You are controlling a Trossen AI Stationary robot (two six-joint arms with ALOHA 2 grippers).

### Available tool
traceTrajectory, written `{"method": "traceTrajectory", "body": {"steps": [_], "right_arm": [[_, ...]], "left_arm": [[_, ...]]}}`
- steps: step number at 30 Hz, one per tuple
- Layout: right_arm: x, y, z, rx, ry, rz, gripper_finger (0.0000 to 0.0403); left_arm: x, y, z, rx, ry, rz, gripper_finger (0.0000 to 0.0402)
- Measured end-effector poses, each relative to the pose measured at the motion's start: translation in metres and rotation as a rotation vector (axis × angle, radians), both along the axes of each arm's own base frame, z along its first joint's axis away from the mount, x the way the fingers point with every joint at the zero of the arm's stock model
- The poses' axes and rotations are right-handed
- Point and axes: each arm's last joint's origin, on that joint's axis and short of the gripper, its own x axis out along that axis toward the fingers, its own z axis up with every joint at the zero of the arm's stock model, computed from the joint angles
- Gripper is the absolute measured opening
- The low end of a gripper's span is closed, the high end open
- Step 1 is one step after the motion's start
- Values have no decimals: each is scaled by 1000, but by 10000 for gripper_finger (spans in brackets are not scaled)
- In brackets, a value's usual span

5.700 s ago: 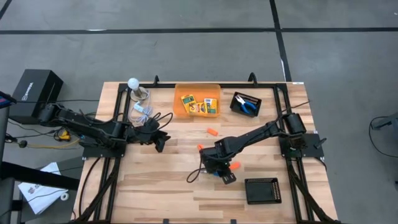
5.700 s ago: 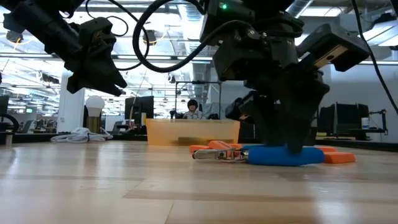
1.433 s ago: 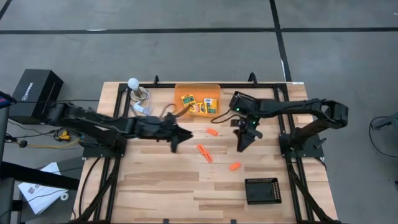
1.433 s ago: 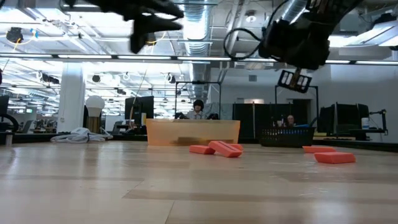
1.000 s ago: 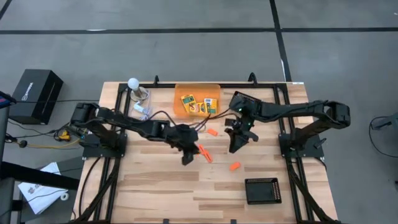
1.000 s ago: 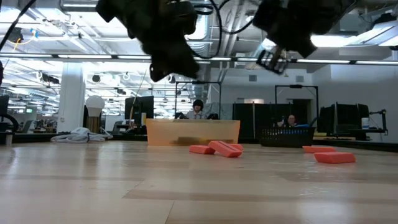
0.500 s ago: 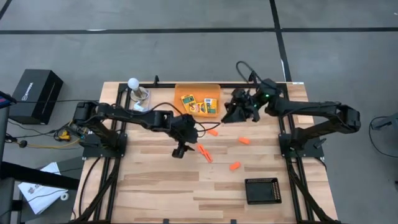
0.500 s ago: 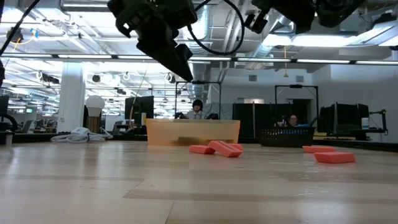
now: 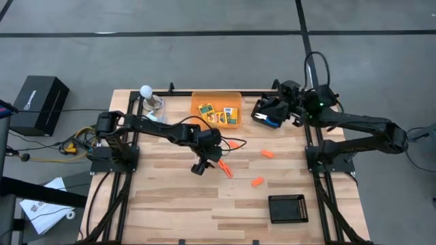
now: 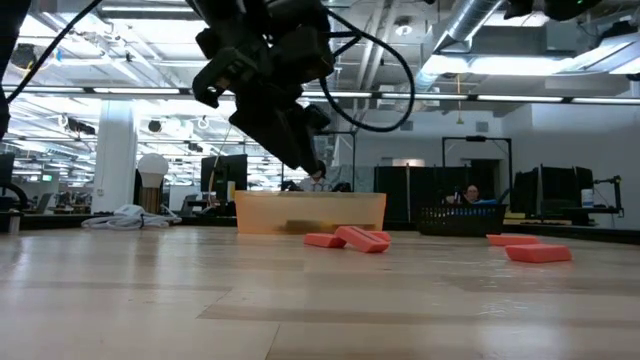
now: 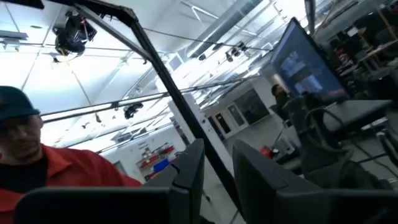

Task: Pick & Place School Supplies
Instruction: Put the orange eraser into the bottom black bin

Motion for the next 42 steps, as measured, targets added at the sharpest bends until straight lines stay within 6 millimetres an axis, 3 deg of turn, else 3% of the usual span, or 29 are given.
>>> {"method": "traceTrajectory", "body": {"steps": [4,14,26,35,42], "right_arm": [[-2,-5,0,1,7,-21,76],[-5,-10,0,-14,6,-26,76],[-5,-9,0,-41,3,-10,76],[-5,-9,0,-42,3,-10,76],[-5,-9,0,-42,3,-10,76]], "left_arm": [[15,-5,3,19,-38,-44,175],[41,-4,-21,70,-9,-110,172],[44,-4,-23,105,-23,-162,163],[50,-4,-44,113,22,-179,163],[52,-1,-44,119,4,-179,163]]}}
